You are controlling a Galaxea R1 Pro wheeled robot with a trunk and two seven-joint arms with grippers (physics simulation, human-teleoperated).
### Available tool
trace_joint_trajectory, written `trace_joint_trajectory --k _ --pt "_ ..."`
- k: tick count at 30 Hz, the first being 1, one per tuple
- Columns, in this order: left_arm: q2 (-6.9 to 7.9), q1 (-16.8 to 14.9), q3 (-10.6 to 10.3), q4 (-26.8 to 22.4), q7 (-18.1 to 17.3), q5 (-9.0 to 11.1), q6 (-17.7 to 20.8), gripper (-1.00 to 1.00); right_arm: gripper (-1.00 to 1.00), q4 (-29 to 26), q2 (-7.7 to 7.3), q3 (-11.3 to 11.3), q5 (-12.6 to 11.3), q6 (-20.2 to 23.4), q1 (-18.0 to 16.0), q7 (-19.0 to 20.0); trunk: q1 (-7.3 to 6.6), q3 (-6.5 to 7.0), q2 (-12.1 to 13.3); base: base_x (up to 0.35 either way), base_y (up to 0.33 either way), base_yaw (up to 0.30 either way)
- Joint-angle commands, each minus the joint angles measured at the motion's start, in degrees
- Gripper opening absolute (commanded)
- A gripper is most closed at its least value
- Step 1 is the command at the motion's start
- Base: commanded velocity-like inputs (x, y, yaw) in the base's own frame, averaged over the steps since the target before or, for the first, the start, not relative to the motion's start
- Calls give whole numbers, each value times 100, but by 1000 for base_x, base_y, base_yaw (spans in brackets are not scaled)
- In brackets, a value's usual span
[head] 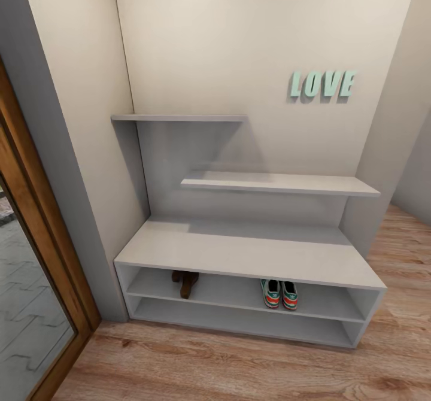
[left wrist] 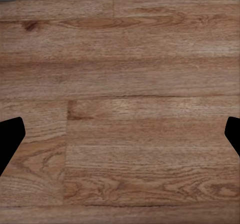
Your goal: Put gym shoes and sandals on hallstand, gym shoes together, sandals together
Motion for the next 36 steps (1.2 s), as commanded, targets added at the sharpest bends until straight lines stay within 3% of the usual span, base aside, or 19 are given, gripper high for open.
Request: trace_joint_trajectory --k 1,36 --pt "0 0 0 1 -1 0 0 100 100 0 0 0 0 0 0 0 0 0 0 0 0 0" --pt "0 0 0 0 2 0 0 100 100 0 0 0 0 0 0 0 0 0 0 0 0 0"
